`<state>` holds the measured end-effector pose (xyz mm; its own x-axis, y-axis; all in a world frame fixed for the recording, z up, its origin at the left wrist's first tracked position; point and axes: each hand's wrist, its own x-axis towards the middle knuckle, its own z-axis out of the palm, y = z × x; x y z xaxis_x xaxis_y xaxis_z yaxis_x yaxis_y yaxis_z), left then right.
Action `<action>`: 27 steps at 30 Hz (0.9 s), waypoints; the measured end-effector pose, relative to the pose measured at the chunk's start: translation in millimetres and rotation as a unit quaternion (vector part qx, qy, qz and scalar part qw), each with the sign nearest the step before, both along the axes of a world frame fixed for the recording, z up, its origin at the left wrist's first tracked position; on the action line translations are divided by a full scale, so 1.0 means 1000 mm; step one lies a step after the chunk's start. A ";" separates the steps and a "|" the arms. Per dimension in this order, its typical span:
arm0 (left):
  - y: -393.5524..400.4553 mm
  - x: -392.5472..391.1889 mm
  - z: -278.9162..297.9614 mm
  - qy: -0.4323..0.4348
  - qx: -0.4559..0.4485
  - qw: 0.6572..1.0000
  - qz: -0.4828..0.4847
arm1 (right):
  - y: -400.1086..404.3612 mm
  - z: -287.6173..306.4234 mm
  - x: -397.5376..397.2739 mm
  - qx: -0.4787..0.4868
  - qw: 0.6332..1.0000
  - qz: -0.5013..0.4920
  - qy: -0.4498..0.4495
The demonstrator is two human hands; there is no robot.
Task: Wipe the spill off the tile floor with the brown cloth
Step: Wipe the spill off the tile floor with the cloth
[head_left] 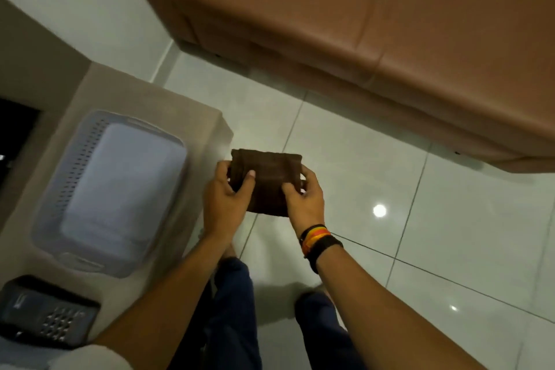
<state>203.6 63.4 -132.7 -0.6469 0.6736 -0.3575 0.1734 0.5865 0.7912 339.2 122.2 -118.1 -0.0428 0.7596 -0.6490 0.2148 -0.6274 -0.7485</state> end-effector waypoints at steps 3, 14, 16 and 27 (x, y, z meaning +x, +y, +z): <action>0.009 0.058 -0.033 -0.039 -0.041 0.997 -0.047 | 0.012 -0.027 0.066 -0.015 0.998 0.006 -0.067; 0.035 0.128 -0.266 -0.299 -0.188 0.934 0.058 | 0.049 -0.267 0.132 -0.025 0.979 -0.037 -0.200; 0.044 0.134 -0.310 -0.319 -0.190 0.926 0.074 | 0.055 -0.313 0.136 -0.013 0.977 -0.025 -0.209; 0.057 0.079 -0.435 0.217 -0.092 0.906 -0.351 | 0.027 -0.463 0.103 0.070 0.911 0.129 -0.385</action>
<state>282.8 120.6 -567.5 -0.1891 0.9282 -0.3204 0.8262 0.3267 0.4589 442.6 149.1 -580.7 0.1956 0.8662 -0.4597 0.8361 -0.3923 -0.3834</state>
